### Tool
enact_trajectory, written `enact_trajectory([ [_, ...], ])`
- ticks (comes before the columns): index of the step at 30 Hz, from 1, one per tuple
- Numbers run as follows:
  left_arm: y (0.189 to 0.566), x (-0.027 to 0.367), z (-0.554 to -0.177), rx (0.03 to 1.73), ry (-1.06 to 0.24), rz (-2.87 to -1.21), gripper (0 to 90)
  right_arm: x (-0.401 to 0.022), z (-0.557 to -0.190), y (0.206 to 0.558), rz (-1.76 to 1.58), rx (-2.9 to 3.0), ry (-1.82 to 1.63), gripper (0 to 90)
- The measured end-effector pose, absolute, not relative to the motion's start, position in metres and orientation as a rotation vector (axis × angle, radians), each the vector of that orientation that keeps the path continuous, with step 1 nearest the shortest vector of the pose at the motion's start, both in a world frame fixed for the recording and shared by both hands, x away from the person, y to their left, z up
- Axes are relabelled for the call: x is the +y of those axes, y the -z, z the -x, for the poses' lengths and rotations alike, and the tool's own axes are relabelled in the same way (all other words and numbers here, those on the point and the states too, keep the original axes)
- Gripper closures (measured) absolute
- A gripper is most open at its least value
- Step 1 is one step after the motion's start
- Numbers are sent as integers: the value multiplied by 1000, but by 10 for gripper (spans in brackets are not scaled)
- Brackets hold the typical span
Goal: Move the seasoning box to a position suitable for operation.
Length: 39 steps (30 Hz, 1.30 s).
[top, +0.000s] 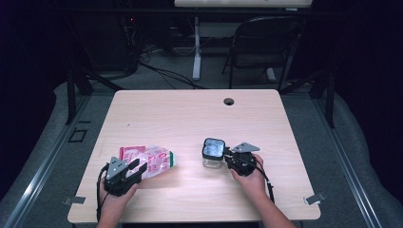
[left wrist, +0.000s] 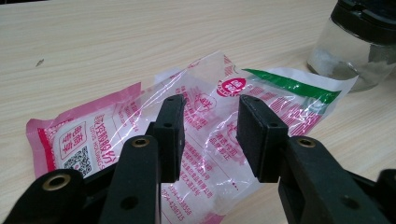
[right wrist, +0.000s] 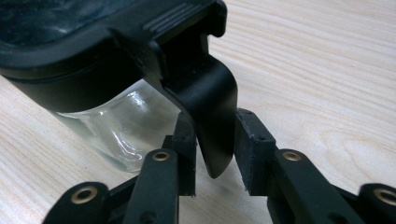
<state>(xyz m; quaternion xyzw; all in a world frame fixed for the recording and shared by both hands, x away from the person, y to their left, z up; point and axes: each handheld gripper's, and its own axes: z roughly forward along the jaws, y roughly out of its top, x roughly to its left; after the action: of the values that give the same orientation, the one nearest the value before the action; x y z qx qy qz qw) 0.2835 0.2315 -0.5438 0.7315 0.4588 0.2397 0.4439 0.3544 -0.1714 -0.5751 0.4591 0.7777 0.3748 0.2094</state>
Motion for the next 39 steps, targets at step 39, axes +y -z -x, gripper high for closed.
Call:
enact_trajectory([
  [39, 541, 213, -289, 1062, -614, -1842, 590, -170, -334, 573, -1142, 2228, -980, 768],
])
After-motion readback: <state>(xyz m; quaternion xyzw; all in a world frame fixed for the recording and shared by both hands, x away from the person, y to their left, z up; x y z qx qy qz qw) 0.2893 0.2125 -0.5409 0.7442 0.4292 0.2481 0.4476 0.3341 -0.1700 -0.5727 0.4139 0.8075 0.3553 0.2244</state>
